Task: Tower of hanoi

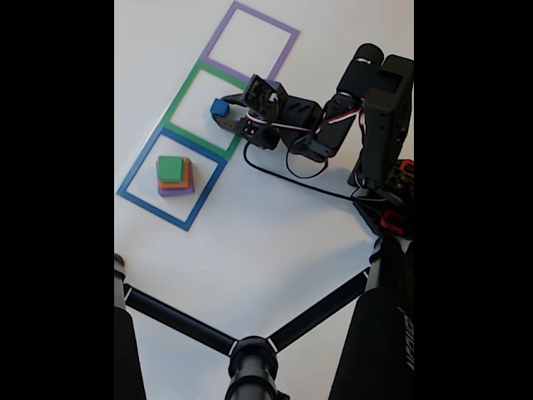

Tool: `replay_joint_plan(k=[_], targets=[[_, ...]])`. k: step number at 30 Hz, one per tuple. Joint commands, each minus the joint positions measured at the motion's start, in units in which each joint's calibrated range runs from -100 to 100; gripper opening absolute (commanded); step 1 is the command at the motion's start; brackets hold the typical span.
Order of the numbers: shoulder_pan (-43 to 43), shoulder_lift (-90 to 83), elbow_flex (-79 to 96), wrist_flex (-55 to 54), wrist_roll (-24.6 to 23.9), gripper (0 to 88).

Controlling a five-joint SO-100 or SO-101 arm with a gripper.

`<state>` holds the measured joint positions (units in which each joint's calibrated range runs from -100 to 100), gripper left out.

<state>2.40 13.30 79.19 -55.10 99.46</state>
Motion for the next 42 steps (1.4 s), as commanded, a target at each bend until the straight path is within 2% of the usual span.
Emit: replay_joint_plan(k=[1, 7, 12, 19, 23, 27, 35, 42], targets=[[-1.15, -0.66, -1.10, -1.10, 0.54, 0.2], [-1.63, -11.56, 1.17, 5.54, 0.54, 0.2], [-1.15, -30.29, 2.35, 22.95, 0.54, 0.2], [-1.92, -60.89, -7.65, 70.24, 0.54, 0.1], [-4.51, -66.30, -26.74, 98.66, 0.54, 0.1], [-7.58, -66.79, -47.38, 120.60, -3.01, 0.1], [-13.23, -70.18, -65.83, 140.93, -6.39, 0.1], [-17.16, -71.31, -72.56, 146.03, -6.56, 0.0]])
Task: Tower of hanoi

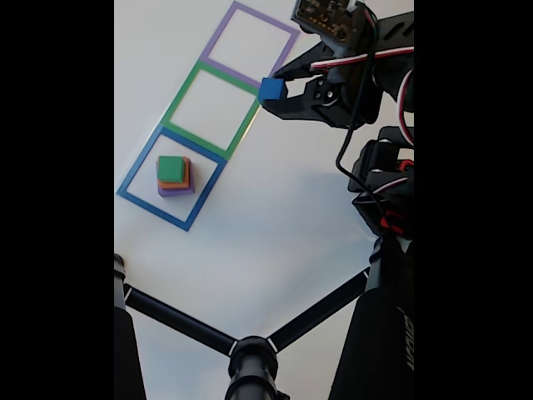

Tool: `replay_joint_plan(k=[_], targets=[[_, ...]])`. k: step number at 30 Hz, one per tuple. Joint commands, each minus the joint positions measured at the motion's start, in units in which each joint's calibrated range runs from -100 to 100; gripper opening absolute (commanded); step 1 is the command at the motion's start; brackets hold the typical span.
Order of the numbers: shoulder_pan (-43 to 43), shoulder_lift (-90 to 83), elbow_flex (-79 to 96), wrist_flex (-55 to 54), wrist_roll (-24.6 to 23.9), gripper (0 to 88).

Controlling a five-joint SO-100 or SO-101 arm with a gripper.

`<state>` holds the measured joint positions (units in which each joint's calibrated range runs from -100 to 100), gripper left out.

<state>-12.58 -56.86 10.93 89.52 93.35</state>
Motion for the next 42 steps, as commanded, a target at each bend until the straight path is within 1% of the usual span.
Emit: replay_joint_plan(k=[1, 15, 17, 20, 23, 26, 32, 38, 42], targets=[[-2.76, -1.24, -5.02, 1.82, -0.28, 0.0], [-12.16, -2.20, -10.39, 5.62, -3.66, 0.0], [-12.54, -1.80, -9.12, 4.49, -5.35, 0.0], [-12.83, -1.64, -2.66, 0.36, -5.69, 0.0], [-12.83, -1.64, 8.43, -9.36, -5.86, 0.0], [-13.21, -1.56, 21.16, -23.37, -4.84, 0.0], [-13.98, 1.35, 44.07, -54.95, 1.92, 0.0], [-14.65, 10.39, 54.16, -78.43, 6.32, 0.0], [-15.32, 15.16, 56.07, -86.28, 6.65, 0.0]])
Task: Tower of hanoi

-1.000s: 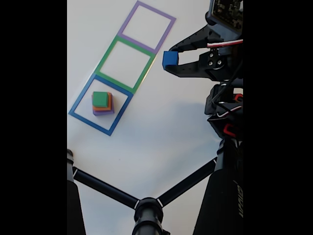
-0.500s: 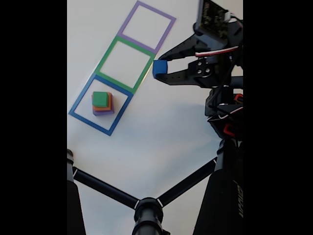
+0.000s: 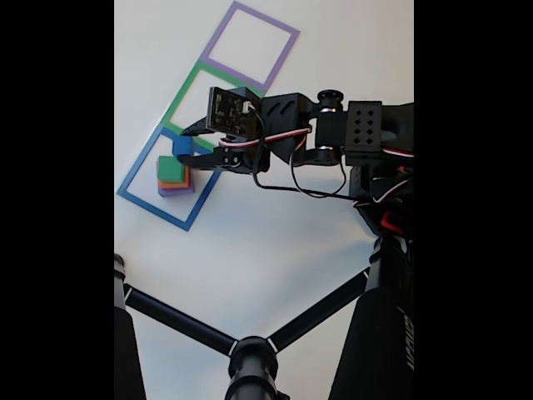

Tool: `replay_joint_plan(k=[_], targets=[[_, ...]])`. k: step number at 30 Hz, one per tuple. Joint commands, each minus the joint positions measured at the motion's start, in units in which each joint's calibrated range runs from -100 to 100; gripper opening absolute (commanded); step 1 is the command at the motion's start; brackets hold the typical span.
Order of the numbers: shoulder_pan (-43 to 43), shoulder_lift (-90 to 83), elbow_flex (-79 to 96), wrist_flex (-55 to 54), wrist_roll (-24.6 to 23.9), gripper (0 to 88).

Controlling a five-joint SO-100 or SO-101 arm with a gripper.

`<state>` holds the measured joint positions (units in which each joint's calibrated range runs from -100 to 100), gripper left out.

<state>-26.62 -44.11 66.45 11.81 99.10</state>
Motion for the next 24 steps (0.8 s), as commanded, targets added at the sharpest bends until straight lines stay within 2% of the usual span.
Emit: replay_joint_plan(k=[1, 10, 24], targets=[[-1.37, 3.38, 0.92, -9.95, 0.90, 0.0], [-2.14, 12.10, 2.83, -21.45, 0.90, 0.0], [-2.62, 16.62, 4.83, -27.11, 0.90, 0.0]])
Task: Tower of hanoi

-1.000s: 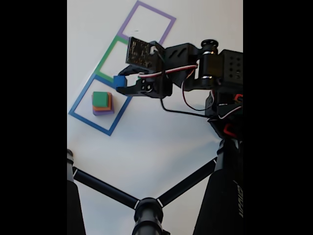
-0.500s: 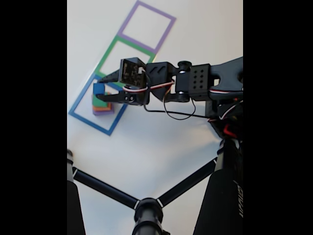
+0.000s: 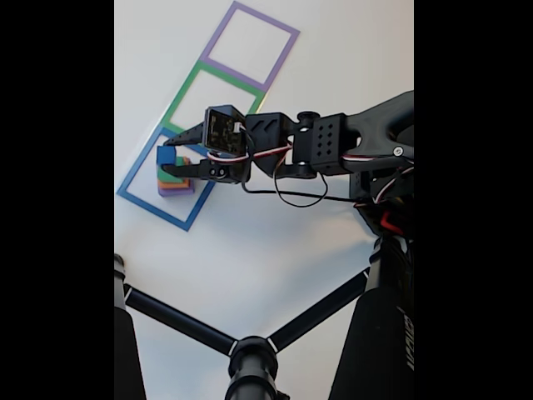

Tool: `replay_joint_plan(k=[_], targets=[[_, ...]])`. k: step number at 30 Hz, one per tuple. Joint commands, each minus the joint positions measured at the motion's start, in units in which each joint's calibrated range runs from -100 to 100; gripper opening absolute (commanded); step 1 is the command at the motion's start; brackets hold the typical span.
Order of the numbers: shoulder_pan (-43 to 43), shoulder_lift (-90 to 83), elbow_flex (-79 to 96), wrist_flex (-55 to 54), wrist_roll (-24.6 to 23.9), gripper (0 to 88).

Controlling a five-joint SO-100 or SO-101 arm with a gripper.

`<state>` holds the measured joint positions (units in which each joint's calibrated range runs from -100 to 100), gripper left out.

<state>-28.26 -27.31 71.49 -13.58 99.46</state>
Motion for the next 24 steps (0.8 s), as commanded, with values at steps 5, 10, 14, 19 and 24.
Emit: replay_joint_plan(k=[5, 10, 14, 19, 24], targets=[[-0.98, 0.79, 0.14, -2.77, 0.54, 0.0], [-0.98, 1.92, 0.14, -3.83, 0.54, 0.0], [-0.79, 2.40, 0.87, -4.64, 0.54, 0.0], [-0.69, 2.72, 1.51, -5.20, 0.54, 0.0], [-0.60, 2.97, 1.33, -5.20, 0.54, 0.0]])
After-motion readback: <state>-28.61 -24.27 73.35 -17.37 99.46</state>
